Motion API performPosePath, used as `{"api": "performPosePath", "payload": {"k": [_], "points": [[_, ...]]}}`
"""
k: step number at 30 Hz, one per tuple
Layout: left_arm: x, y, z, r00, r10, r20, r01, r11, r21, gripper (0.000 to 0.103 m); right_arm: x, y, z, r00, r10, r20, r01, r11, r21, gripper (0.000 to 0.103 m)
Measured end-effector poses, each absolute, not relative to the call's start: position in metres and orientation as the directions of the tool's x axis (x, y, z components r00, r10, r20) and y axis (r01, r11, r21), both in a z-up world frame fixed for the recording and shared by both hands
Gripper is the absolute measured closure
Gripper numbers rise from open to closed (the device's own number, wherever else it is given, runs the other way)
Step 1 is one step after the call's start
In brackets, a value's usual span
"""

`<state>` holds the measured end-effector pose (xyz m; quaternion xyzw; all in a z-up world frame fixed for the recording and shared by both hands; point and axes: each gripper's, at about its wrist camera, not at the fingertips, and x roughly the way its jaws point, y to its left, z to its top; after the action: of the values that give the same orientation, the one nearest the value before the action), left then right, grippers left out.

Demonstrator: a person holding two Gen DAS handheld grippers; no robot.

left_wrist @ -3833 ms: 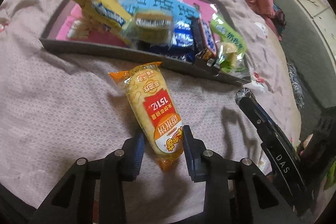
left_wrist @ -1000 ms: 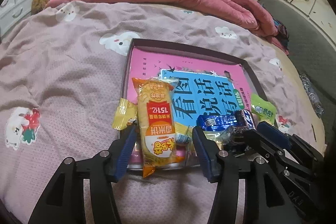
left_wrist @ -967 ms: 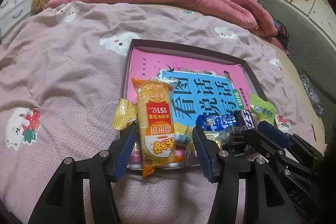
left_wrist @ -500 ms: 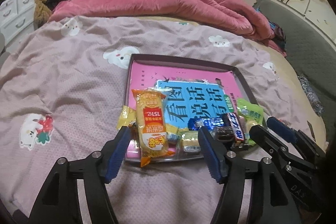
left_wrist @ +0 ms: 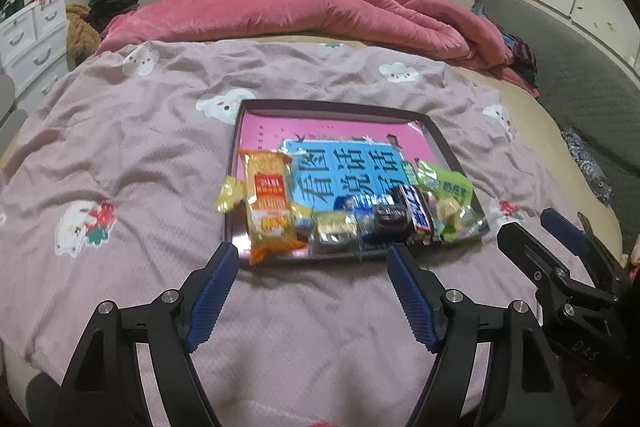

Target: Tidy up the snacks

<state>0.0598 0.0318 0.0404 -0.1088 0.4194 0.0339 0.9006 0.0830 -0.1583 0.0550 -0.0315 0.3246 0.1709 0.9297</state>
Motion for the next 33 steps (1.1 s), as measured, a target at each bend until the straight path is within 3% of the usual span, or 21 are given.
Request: {"api": "performPosePath", "payload": {"k": [15,33], "points": [[0.020,0.017,0.020,0.589,-0.019,-0.808,-0.169,0.975,-0.146,0.025,0.042,-0.169,0.030,0.690,0.257,-0.676,-0.357,0.934,-0.009,0.009],[0.013,0.014,0.013,0.571,0.005,-0.821,-0.173,0.978,-0.114,0.025,0.042,-0.180,0.021,0.660,0.273,-0.700,-0.327,0.943,0.059,0.008]]}}
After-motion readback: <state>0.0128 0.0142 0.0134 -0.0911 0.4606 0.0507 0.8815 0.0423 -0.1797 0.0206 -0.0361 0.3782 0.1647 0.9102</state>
